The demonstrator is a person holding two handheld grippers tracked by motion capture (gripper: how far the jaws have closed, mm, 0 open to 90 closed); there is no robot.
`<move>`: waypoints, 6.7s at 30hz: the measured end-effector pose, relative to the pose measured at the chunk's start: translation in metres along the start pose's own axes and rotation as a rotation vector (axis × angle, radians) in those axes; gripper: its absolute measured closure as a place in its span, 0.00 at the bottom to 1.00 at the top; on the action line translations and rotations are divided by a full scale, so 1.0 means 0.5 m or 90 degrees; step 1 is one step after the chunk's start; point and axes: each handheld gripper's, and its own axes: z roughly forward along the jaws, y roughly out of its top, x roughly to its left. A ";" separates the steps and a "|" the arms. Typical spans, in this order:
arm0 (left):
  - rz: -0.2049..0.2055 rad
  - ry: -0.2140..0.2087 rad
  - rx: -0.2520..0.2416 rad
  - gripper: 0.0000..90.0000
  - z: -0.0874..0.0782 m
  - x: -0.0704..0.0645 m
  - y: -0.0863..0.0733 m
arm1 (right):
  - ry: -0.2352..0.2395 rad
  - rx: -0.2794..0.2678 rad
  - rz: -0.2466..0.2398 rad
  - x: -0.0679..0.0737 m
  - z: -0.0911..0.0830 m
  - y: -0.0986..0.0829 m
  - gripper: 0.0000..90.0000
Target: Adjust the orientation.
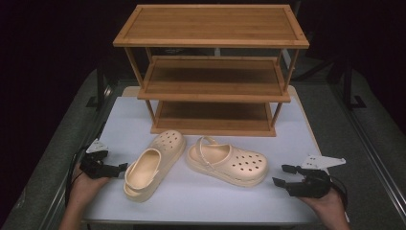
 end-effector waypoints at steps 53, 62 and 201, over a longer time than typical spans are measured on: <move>-0.002 -0.001 0.001 0.00 0.000 0.001 0.000 | 0.059 0.058 -0.023 0.017 0.120 0.027 1.00; -0.002 -0.001 0.001 0.00 0.000 0.001 0.000 | 0.029 0.058 -0.017 -0.020 0.138 0.049 1.00; -0.001 -0.001 0.002 0.00 0.000 0.001 0.000 | 0.034 0.070 -0.052 0.004 0.338 0.198 1.00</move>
